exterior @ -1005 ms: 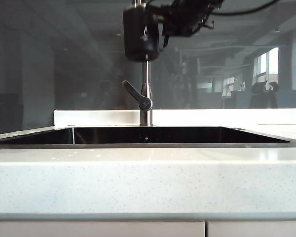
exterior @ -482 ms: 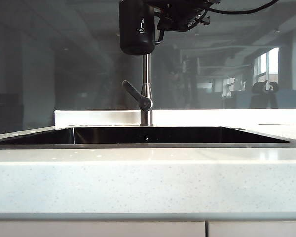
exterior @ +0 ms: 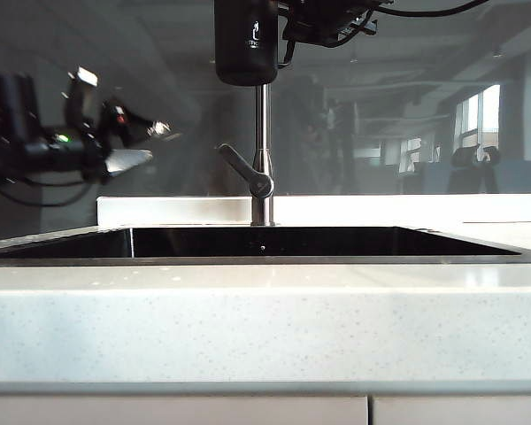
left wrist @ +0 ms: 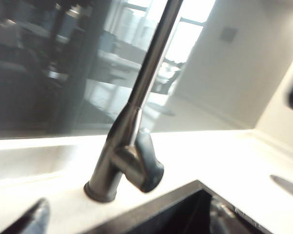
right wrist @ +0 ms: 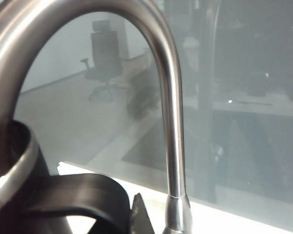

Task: Pick up the mug next to the sink, go to the faucet to get some water, pour the water into the sink, and finally put the mug back to its place.

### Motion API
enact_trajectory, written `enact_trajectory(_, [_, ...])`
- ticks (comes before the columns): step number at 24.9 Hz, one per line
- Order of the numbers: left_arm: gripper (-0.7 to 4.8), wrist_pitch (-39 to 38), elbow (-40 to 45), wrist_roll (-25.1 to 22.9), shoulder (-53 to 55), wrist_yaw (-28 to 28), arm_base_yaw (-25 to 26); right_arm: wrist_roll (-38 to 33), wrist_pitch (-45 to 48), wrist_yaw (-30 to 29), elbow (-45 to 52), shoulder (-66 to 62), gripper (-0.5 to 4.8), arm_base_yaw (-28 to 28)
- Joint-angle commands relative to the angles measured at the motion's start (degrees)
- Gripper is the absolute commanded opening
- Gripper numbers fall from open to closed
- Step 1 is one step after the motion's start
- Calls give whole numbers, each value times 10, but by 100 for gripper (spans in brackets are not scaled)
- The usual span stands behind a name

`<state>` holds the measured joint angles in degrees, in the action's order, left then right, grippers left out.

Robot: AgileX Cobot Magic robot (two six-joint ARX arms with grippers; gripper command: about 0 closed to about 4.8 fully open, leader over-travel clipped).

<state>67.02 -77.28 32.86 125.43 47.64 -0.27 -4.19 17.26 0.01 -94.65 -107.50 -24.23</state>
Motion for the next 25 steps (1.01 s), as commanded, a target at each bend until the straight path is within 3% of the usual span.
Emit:
enact_trajectory(1, [479, -2, -132, 35, 86, 41, -13, -2, 25, 0, -5, 6, -5, -1])
enact_trajectory(5, [479, -54, -304, 40, 190, 59, -38, -2, 23, 0, -5, 6, -5, -1])
enact_trajectory(8, [479, -58, -365, 31, 223, 55, -60, -2, 14, 0, -5, 5, -5, -1])
enact_trajectory(11, [479, -73, -382, -2, 228, 49, -78, -2, 1, 0, -5, 5, -5, -1])
enact_trajectory(16, [479, -82, -403, -3, 228, 54, -91, -2, -35, 0, -5, 5, -5, -1])
enact_trajectory(22, [479, -69, -402, 33, 228, 88, -91, -2, -33, 0, -5, 5, -5, 0])
enact_trajectory(25, [479, -24, -402, 81, 228, 112, -91, -2, -32, 0, -5, 5, -5, 0])
